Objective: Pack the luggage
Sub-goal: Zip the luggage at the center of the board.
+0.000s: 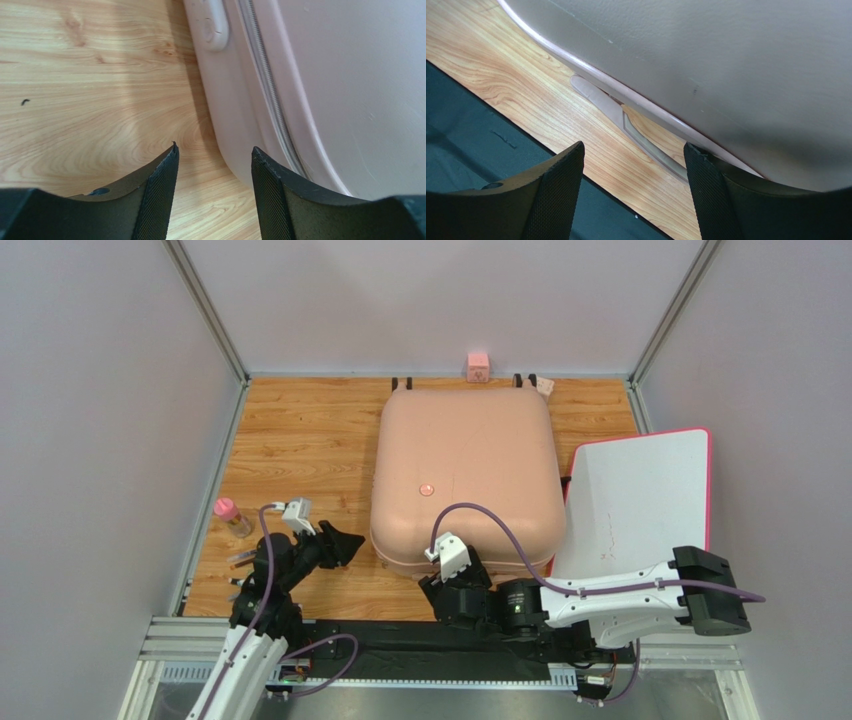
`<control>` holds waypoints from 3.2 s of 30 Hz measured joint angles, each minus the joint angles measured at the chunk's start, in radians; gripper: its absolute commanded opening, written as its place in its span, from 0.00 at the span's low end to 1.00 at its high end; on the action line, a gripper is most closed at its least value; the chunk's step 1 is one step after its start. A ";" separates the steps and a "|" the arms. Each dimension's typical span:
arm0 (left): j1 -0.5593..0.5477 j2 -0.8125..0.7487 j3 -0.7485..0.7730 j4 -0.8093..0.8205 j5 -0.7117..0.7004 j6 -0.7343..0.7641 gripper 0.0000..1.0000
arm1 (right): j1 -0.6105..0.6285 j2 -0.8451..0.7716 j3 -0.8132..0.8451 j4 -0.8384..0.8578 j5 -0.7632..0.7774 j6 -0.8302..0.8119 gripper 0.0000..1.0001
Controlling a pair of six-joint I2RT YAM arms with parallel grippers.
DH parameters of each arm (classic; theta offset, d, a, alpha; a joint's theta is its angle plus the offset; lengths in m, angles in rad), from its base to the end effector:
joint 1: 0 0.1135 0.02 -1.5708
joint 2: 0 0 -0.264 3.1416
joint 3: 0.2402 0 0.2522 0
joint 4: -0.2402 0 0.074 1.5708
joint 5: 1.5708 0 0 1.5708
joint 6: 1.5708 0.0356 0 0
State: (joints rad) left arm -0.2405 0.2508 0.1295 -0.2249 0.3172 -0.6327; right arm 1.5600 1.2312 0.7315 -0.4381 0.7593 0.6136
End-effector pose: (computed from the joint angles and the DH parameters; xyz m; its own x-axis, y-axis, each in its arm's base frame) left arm 0.1101 -0.0384 0.1723 -0.5681 -0.4391 -0.6960 0.2174 0.7356 -0.6416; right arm 0.0270 0.2346 0.2172 -0.4222 -0.4201 -0.8033 -0.5844 0.8036 -0.1132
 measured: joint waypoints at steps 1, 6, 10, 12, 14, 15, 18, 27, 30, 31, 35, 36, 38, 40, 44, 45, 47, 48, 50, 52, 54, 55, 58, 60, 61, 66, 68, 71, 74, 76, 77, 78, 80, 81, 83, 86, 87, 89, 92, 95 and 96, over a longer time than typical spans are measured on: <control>0.000 -0.032 -0.010 -0.006 0.011 0.000 0.61 | -0.009 0.002 -0.005 0.013 -0.016 -0.010 0.73; 0.000 -0.171 -0.021 -0.017 0.083 0.018 0.62 | -0.053 0.019 -0.043 0.086 -0.089 -0.070 0.67; 0.000 -0.217 -0.040 -0.026 0.151 0.041 0.64 | -0.124 0.073 -0.045 0.143 -0.117 -0.127 0.51; 0.000 -0.227 -0.043 -0.026 0.177 0.051 0.65 | -0.155 0.094 -0.042 0.169 -0.117 -0.151 0.40; 0.000 -0.236 -0.043 -0.026 0.204 0.061 0.65 | -0.188 0.109 -0.037 0.188 -0.121 -0.175 0.33; 0.000 -0.240 -0.043 -0.025 0.218 0.064 0.65 | -0.196 0.114 -0.034 0.196 -0.126 -0.184 0.31; 0.000 -0.241 -0.045 -0.020 0.253 0.075 0.66 | -0.212 0.124 -0.023 0.206 -0.146 -0.206 0.24; -0.024 -0.242 -0.054 0.013 0.264 0.084 0.66 | -0.220 0.132 -0.016 0.216 -0.167 -0.224 0.14; -0.053 -0.242 -0.058 0.027 0.222 0.089 0.65 | -0.220 0.136 -0.015 0.220 -0.170 -0.225 0.13; -0.063 -0.242 -0.059 0.030 0.206 0.091 0.64 | -0.221 0.138 -0.013 0.220 -0.171 -0.225 0.12; -0.104 -0.214 -0.065 0.052 0.130 0.101 0.59 | -0.223 0.145 -0.010 0.231 -0.175 -0.226 0.11; -0.111 -0.196 -0.066 0.058 0.111 0.103 0.58 | -0.223 0.146 -0.010 0.234 -0.176 -0.226 0.11; -0.120 -0.164 -0.071 0.071 0.081 0.105 0.56 | -0.224 0.148 -0.010 0.240 -0.177 -0.226 0.10; -0.126 -0.116 -0.072 0.093 0.049 0.108 0.56 | -0.225 0.150 -0.010 0.246 -0.180 -0.225 0.09; -0.137 -0.023 -0.073 0.151 0.020 0.122 0.56 | -0.228 0.153 -0.010 0.260 -0.187 -0.225 0.08; -0.142 -0.003 -0.073 0.165 0.017 0.125 0.56 | -0.228 0.155 -0.010 0.264 -0.187 -0.225 0.08; -0.153 0.023 -0.073 0.190 0.012 0.128 0.56 | -0.229 0.159 -0.010 0.274 -0.190 -0.225 0.07; -0.159 0.034 -0.073 0.206 0.009 0.130 0.56 | -0.229 0.162 -0.010 0.279 -0.190 -0.224 0.07; -0.170 0.050 -0.073 0.232 0.003 0.136 0.56 | -0.229 0.169 -0.009 0.291 -0.190 -0.224 0.06; -0.179 0.064 -0.073 0.254 -0.007 0.143 0.55 | -0.229 0.177 -0.006 0.301 -0.190 -0.223 0.05; -0.184 0.079 -0.073 0.271 -0.014 0.150 0.54 | -0.230 0.183 -0.003 0.310 -0.193 -0.223 0.04; -0.185 0.087 -0.073 0.278 -0.019 0.154 0.50 | -0.230 0.186 -0.002 0.314 -0.194 -0.222 0.03; -0.185 0.117 -0.073 0.301 -0.031 0.166 0.45 | -0.230 0.190 0.000 0.323 -0.196 -0.222 0.02; -0.187 0.135 -0.072 0.325 -0.032 0.169 0.38 | -0.232 0.191 0.000 0.328 -0.200 -0.222 0.01; -0.187 0.146 -0.072 0.337 -0.031 0.169 0.38 | -0.233 0.192 0.000 0.331 -0.202 -0.220 0.00; -0.191 0.190 -0.070 0.386 -0.046 0.171 0.26 | -0.240 0.196 0.000 0.348 -0.213 -0.214 0.00; -0.193 0.204 -0.070 0.404 -0.047 0.170 0.18 | -0.241 0.199 0.000 0.355 -0.215 -0.211 0.00; -0.196 0.225 -0.069 0.423 -0.058 0.172 0.05 | -0.242 0.202 0.000 0.365 -0.216 -0.209 0.00; -0.191 0.243 -0.068 0.423 -0.102 0.179 0.00 | -0.242 0.203 0.000 0.365 -0.218 -0.207 0.00; -0.193 0.237 -0.068 0.419 -0.119 0.179 0.00 | -0.242 0.203 0.000 0.365 -0.217 -0.202 0.00; -0.194 0.232 -0.068 0.415 -0.125 0.178 0.00 | -0.242 0.203 0.000 0.364 -0.216 -0.199 0.00; -0.196 0.226 -0.068 0.410 -0.131 0.178 0.00 | -0.242 0.202 0.000 0.363 -0.214 -0.194 0.00; -0.198 0.212 -0.068 0.398 -0.142 0.177 0.00 | -0.242 0.200 -0.002 0.362 -0.214 -0.187 0.00; -0.199 0.203 -0.068 0.391 -0.145 0.175 0.00 | -0.242 0.197 -0.006 0.365 -0.214 -0.182 0.00; -0.199 0.190 -0.068 0.378 -0.155 0.174 0.00 | -0.242 0.188 -0.014 0.372 -0.215 -0.169 0.00; -0.205 0.181 -0.068 0.370 -0.170 0.167 0.00 | -0.242 0.179 -0.026 0.382 -0.217 -0.157 0.00; -0.205 0.182 -0.068 0.370 -0.171 0.167 0.00 | -0.242 0.177 -0.028 0.385 -0.217 -0.156 0.00; -0.205 0.190 -0.068 0.374 -0.171 0.166 0.00 | -0.242 0.175 -0.033 0.391 -0.218 -0.153 0.00; -0.207 0.238 -0.043 0.375 -0.194 0.167 0.00 | -0.241 0.174 -0.037 0.396 -0.217 -0.150 0.00; -0.209 0.295 -0.015 0.377 -0.215 0.168 0.00 | -0.240 0.174 -0.039 0.403 -0.217 -0.142 0.00; -0.209 0.307 -0.008 0.375 -0.221 0.169 0.00 | -0.240 0.174 -0.040 0.407 -0.217 -0.137 0.00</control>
State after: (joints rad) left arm -0.4500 0.5575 0.1219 0.1505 0.0959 -0.4641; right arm 1.3197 1.4055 0.6918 -0.0307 0.5426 0.4767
